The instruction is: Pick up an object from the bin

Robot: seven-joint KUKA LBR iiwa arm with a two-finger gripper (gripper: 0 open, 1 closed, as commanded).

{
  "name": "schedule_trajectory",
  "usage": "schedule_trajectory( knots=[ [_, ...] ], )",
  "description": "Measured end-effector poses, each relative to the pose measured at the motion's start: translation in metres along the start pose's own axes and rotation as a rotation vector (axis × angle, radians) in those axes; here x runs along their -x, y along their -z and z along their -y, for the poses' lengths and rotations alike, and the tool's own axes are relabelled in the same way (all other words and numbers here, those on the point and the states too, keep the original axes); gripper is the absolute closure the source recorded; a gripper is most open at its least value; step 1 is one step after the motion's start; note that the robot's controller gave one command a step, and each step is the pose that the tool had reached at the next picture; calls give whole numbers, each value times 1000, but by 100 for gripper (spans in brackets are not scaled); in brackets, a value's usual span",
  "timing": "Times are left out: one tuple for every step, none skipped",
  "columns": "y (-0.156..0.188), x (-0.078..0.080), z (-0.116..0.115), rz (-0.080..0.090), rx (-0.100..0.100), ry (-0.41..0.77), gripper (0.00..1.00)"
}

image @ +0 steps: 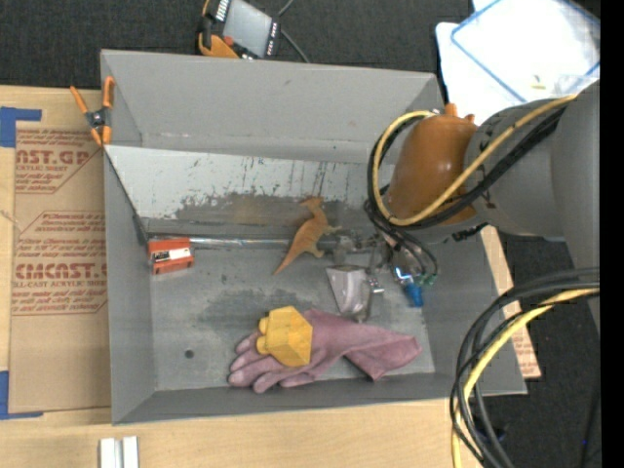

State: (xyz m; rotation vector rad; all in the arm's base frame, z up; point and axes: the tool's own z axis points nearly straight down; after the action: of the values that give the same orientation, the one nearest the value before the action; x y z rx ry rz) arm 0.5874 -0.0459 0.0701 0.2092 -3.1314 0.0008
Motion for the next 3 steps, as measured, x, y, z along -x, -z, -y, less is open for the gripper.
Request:
schedule_trajectory(
  knots=[
    [57,7,-4,14,-4,8,0],
    [8,0,-2,-2,1,1,0],
    [0,0,2,18,-1,-256,0]
  ],
)
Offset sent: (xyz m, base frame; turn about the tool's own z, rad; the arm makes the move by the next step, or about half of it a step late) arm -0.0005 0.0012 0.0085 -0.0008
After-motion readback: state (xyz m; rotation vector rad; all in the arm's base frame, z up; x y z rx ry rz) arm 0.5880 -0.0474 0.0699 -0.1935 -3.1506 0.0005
